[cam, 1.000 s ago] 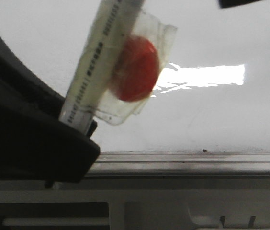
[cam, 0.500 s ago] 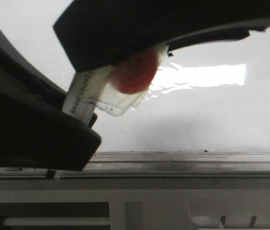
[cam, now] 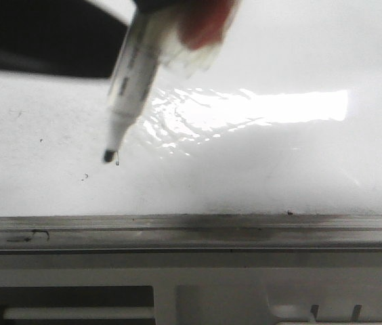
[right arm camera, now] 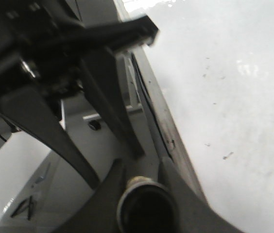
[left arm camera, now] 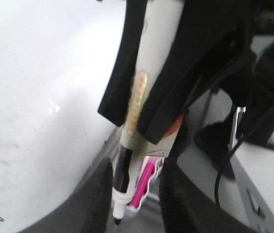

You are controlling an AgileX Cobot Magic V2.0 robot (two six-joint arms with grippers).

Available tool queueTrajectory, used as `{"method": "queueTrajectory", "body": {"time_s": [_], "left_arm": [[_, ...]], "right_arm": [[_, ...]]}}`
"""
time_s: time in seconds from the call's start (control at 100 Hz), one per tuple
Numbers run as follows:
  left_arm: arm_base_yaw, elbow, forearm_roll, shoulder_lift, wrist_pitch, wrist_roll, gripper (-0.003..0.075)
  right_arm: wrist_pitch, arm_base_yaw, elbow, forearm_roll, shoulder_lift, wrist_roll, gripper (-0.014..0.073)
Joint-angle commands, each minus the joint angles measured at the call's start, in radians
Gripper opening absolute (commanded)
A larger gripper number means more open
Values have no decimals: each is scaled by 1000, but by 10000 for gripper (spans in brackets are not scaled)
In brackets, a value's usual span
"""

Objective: Write number 9 on whiteboard

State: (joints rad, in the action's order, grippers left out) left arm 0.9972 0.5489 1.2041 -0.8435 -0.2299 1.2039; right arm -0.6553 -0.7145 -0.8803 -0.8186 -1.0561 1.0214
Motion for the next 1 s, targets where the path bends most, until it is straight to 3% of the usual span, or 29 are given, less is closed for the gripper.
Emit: {"method": "queueTrajectory", "body": {"time_s": [0.0,0.15,0.26,0.38,0.51,0.76,0.83,0.99], "left_arm": [[6,34,71,79,70,2,319],[6,13,127,205,186,2,314],[6,-29,183,262,266,2,314],[6,-71,245,296,295,2,314],[6,-88,273,306,305,2,314],[6,-88,273,306,317,2,314],[6,-88,273,306,317,2,314],[6,-88,273,306,319,2,314]], "right_arm": [[-131,7,-152,240,12,-226,-62],[-507,3,-359,557,-18,-494,-62],[-524,-24,-406,715,14,-583,-37],[-258,-77,-336,792,137,-680,-37],[130,-127,-106,826,310,-686,-37],[832,-77,343,848,413,-680,-37],[946,-40,397,848,384,-680,-37],[1006,19,407,843,296,-680,-37]]}}
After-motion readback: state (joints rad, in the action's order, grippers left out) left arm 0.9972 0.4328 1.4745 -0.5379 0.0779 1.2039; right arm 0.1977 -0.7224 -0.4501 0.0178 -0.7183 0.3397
